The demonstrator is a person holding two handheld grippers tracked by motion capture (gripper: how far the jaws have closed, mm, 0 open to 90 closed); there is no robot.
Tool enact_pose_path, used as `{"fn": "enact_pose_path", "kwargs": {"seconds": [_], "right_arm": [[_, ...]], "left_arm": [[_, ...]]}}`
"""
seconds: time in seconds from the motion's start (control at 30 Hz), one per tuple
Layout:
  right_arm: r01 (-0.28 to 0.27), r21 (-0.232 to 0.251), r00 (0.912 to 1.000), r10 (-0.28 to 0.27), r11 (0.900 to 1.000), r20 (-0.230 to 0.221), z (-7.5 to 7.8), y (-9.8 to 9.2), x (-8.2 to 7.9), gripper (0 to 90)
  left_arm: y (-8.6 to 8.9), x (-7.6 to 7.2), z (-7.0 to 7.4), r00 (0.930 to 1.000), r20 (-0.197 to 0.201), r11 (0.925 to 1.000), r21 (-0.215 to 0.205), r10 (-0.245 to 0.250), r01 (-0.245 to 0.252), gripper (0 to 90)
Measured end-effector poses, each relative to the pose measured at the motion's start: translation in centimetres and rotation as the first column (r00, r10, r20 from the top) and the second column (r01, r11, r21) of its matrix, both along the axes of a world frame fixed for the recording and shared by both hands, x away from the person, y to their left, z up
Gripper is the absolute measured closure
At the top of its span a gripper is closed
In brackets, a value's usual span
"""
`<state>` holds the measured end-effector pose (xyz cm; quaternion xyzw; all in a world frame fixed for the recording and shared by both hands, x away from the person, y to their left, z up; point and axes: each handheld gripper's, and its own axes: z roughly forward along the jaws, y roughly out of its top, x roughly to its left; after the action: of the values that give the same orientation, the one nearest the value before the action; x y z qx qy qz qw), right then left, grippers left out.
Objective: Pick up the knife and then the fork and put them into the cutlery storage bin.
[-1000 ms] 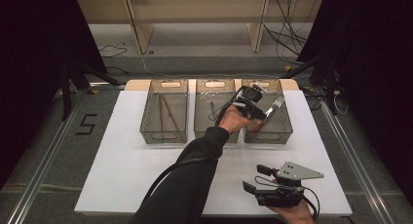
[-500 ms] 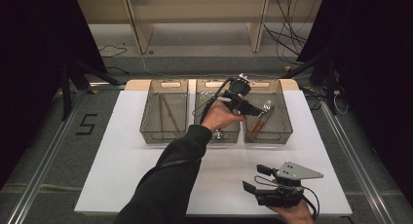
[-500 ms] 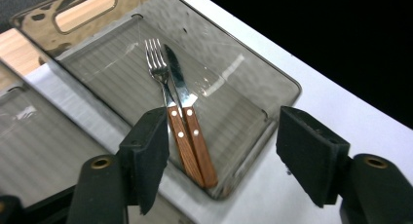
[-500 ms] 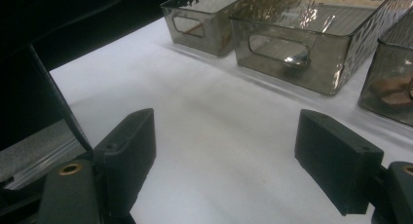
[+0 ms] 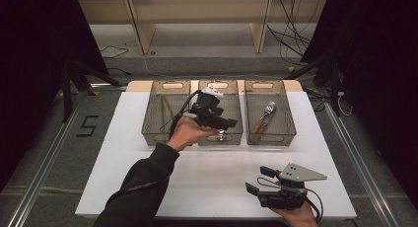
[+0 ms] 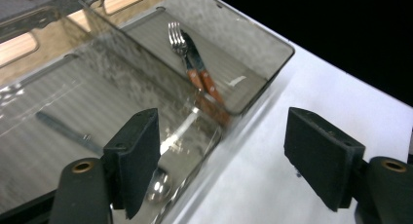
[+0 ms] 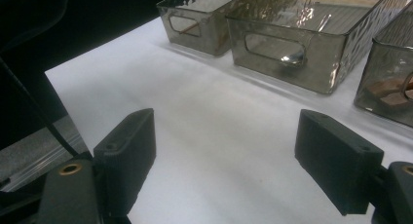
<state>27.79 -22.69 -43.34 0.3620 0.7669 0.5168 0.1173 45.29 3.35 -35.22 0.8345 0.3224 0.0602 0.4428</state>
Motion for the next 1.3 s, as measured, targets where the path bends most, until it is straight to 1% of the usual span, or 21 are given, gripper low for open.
{"fn": "enact_pose_path", "kwargs": {"seconds": [0.03, 0.1, 0.23, 0.33, 0.4, 0.47, 0.63, 0.7, 0.8, 0.9, 0.97, 1.0, 1.07, 1.13, 1.17, 1.23, 1.3], "right_arm": [[-0.001, 0.0, 1.0, 0.001, 1.0, 0.001, 0.0, 0.0, 0.0, 23.6], [0.002, -0.003, 1.0, -0.002, 1.0, -0.004, -0.1, 0.0, 0.1, 23.6], [0.003, -0.002, 1.0, -0.003, 1.0, -0.003, -0.1, -0.1, 0.0, 23.5], [0.008, -0.002, 1.0, -0.008, 1.0, -0.003, -0.1, -0.2, 0.0, 23.5], [0.009, 0.0, 1.0, -0.009, 1.0, -0.002, -0.1, -0.2, 0.0, 23.5], [0.01, 0.0, 0.9999, -0.01, 1.0, -0.003, -0.1, -0.2, 0.1, 23.5], [0.012, -0.002, 0.9999, -0.012, 1.0, 0.001, -0.1, -0.1, 0.1, 23.5], [0.015, -0.002, 0.9999, -0.015, 1.0, 0.001, -0.1, -0.1, 0.1, 23.5], [0.021, -0.002, 0.9998, -0.021, 1.0, 0.002, -0.1, -0.2, 0.1, 23.5], [0.027, -0.003, 0.9996, -0.027, 1.0, 0.005, -0.1, -0.4, 0.1, 23.5], [0.034, -0.001, 0.9994, -0.034, 0.999, 0.005, 0.0, -0.5, 0.1, 23.5], [0.035, -0.001, 0.9994, -0.035, 0.999, 0.006, -0.1, -0.6, 0.2, 23.5], [0.038, -0.002, 0.9993, -0.038, 0.999, 0.007, -0.1, -0.6, 0.2, 23.5], [0.04, -0.005, 0.9992, -0.04, 0.999, 0.008, -0.1, -0.7, 0.2, 23.5], [0.04, -0.006, 0.9991, -0.04, 0.999, 0.009, -0.1, -0.7, 0.2, 23.5], [0.041, -0.006, 0.9991, -0.041, 0.999, 0.01, -0.1, -0.7, 0.2, 23.5], [0.042, -0.006, 0.9991, -0.042, 0.999, 0.01, -0.1, -0.8, 0.2, 23.5]], "left_arm": [[0.5, -0.3, -0.2, 1.0, 0.0, 1.0, -0.002, 0.003, -0.003, 27.5], [1.2, -0.8, -0.5, 0.9998, 0.012, 0.9998, -0.015, 0.016, -0.016, 26.1], [3.3, -2.1, -1.4, 0.9995, 0.012, 0.9988, -0.041, 0.029, -0.029, 24.3], [4.6, -3.1, -2.0, 0.9993, 0.012, 0.9982, -0.048, 0.036, -0.035, 23.7], [5.7, -3.8, -2.5, 0.9992, 0.016, 0.9985, -0.041, 0.036, -0.036, 23.5], [6.6, -4.5, -2.9, 0.9987, 0.015, 0.9972, -0.059, 0.048, -0.047, 23.2], [8.5, -6.3, -3.7, 0.9986, 0.018, 0.9943, -0.095, 0.05, -0.048, 23.1], [9.1, -7.0, -4.0, 0.9982, 0.025, 0.9936, -0.101, 0.054, -0.051, 22.9], [9.7, -7.9, -4.5, 0.9975, 0.022, 0.9894, -0.131, 0.067, -0.064, 22.8], [10.2, -8.7, -5.1, 0.9978, 0.019, 0.9912, -0.118, 0.063, -0.061, 22.2], [10.4, -9.2, -5.5, 0.9977, 0.015, 0.9897, -0.128, 0.066, -0.064, 22.0], [10.6, -9.4, -5.7, 0.9975, 0.019, 0.9903, -0.123, 0.067, -0.065, 21.9], [10.8, -9.9, -6.1, 0.9968, 0.02, 0.9879, -0.137, 0.077, -0.074, 21.7], [11.2, -10.3, -6.4, 0.997, 0.021, 0.9884, -0.135, 0.074, -0.071, 21.2], [11.4, -10.6, -6.5, 0.9967, 0.019, 0.9873, -0.139, 0.079, -0.076, 21.0], [11.7, -11.1, -6.8, 0.9961, 0.024, 0.9854, -0.15, 0.085, -0.081, 20.7], [12.1, -11.6, -7.1, 0.9944, 0.041, 0.9855, -0.143, 0.098, -0.091, 20.6]]}}
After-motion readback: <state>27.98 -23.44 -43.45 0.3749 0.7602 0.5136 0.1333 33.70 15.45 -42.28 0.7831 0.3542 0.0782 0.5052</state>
